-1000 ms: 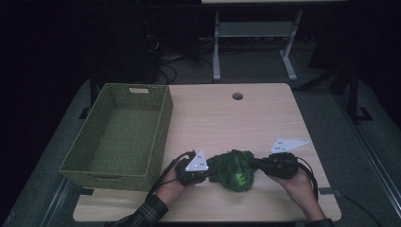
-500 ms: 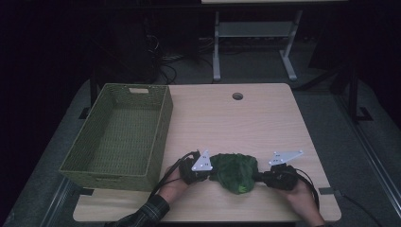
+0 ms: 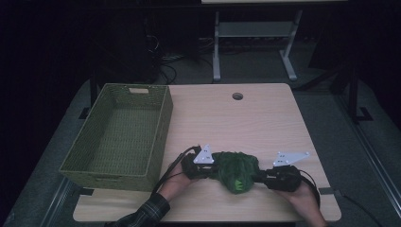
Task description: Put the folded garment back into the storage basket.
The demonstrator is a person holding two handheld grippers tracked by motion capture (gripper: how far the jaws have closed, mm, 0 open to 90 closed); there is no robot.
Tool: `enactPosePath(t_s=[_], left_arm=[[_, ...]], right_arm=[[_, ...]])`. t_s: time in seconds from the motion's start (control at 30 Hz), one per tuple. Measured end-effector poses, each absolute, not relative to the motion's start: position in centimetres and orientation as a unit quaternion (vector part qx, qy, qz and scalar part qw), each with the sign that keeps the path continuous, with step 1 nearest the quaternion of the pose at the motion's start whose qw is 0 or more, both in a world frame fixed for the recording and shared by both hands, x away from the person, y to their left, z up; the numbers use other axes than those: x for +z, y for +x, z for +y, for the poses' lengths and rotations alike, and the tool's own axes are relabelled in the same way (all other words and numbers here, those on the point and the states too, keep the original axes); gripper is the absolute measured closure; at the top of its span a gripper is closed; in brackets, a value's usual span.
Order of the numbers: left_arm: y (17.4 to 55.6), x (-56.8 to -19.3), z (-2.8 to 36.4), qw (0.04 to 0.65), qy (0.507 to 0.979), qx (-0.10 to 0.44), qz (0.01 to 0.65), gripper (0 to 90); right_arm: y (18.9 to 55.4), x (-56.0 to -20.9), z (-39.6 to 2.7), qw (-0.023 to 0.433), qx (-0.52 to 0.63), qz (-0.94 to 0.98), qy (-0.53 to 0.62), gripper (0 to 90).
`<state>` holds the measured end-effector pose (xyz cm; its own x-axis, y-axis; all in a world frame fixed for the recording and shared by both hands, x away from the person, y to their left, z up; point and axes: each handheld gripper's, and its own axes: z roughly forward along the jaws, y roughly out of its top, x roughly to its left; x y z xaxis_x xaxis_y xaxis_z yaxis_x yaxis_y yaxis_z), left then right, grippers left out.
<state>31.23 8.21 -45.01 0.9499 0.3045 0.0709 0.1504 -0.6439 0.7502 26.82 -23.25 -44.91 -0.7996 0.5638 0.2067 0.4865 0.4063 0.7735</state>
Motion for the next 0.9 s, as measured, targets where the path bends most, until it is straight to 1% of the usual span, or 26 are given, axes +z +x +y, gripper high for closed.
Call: enactPosePath(t_s=[0.1,0.17,0.2,0.23,0.3,0.33,0.4,0.47,0.5,0.57,0.63,0.7,0.83,0.9], left_arm=[[30.8,-44.0,8.9,0.415,0.896,0.088,0.131,64.8],[30.4,-43.4,9.2,0.422,0.893,0.083,0.135,60.7],[30.2,-43.1,9.4,0.425,0.891,0.080,0.135,59.2],[30.0,-42.8,9.6,0.427,0.890,0.080,0.136,59.2],[29.4,-42.3,9.8,0.437,0.886,0.068,0.135,62.0],[29.2,-42.0,9.8,0.440,0.885,0.064,0.136,65.5],[28.8,-41.8,9.7,0.443,0.884,0.049,0.140,75.8],[28.5,-42.0,9.3,0.447,0.883,0.024,0.142,82.6],[28.3,-42.2,9.0,0.449,0.882,0.014,0.144,84.1],[28.1,-42.7,8.4,0.442,0.885,0.012,0.143,84.2],[28.2,-43.4,7.8,0.429,0.892,0.015,0.145,84.2],[28.5,-44.3,7.3,0.419,0.896,0.009,0.149,84.2],[28.8,-45.2,6.8,0.389,0.910,0.018,0.142,84.4],[29.0,-45.4,6.6,0.384,0.912,0.024,0.144,84.6]], right_arm=[[26.6,-44.2,-24.0,0.059,0.463,0.823,0.323,63.4],[26.5,-43.7,-24.6,0.071,0.473,0.815,0.327,63.5],[26.6,-43.5,-24.9,0.080,0.476,0.812,0.328,65.1],[26.7,-43.3,-25.2,0.088,0.477,0.808,0.334,69.5],[27.4,-43.1,-25.7,0.107,0.470,0.805,0.346,76.9],[27.9,-43.0,-25.8,0.117,0.465,0.805,0.351,81.2],[29.1,-43.1,-25.9,0.125,0.456,0.807,0.354,87.4],[30.5,-43.4,-25.5,0.125,0.447,0.811,0.355,89.8],[31.1,-43.5,-25.2,0.123,0.442,0.815,0.355,89.9],[32.4,-44.0,-24.4,0.123,0.431,0.821,0.354,89.9],[33.7,-44.6,-23.5,0.113,0.420,0.829,0.351,89.9],[34.3,-45.2,-23.0,0.108,0.414,0.835,0.345,89.9],[34.2,-46.0,-22.3,0.086,0.393,0.853,0.332,90.0],[33.8,-45.9,-22.4,0.077,0.392,0.856,0.329,90.0]])
